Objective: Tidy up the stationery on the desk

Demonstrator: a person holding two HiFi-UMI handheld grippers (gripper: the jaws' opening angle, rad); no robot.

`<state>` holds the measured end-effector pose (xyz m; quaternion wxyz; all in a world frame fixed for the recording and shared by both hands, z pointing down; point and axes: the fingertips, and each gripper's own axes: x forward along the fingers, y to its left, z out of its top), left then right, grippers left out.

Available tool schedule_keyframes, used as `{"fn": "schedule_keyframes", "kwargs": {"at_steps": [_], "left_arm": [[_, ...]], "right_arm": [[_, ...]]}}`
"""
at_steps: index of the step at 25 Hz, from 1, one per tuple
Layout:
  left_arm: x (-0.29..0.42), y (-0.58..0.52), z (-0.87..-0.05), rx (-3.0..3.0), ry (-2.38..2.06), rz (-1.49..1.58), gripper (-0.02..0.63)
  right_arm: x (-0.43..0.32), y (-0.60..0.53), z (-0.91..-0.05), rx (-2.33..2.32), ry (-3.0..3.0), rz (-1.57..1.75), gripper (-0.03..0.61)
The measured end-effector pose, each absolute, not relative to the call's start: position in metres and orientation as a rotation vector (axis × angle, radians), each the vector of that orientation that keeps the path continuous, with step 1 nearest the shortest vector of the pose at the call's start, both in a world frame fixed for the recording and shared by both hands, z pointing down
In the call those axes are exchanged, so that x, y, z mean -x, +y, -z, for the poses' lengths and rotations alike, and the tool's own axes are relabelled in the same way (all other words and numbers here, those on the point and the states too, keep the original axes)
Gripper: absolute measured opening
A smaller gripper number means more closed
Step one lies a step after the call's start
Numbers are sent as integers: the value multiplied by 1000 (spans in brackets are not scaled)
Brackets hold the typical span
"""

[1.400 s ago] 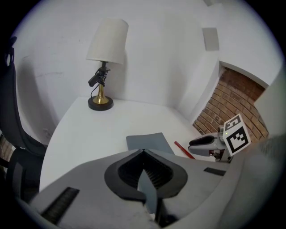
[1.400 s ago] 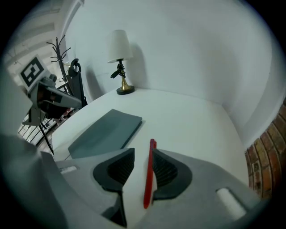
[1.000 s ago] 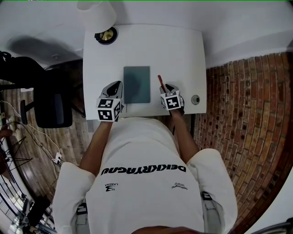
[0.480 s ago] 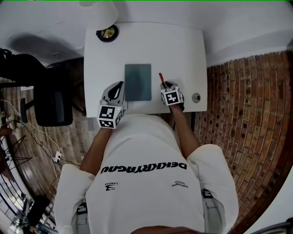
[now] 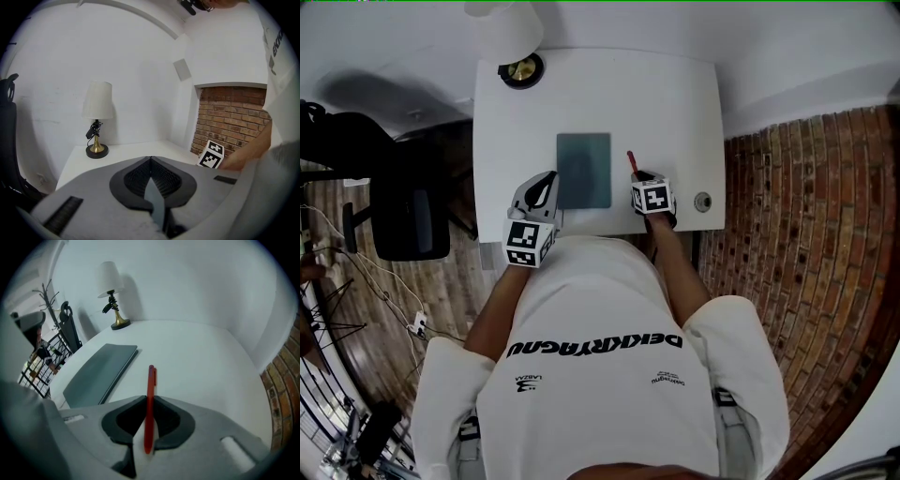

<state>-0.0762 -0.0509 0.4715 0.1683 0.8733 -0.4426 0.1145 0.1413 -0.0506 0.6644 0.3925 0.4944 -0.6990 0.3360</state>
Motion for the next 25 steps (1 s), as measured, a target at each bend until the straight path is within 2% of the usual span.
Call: {"fn": "schedule_keyframes", "kwargs": {"at_steps": [17,25], "left_arm": [[85,-49,-471,-2459,-1297,-322,-2],[90,-45,-473,-2442,-1307,-316,-2]], "right_arm": [[-102,-63,-654,-1402,-1854,-1385,48],[-88,-63,-661,-1424,-1828,-1447,48]]}}
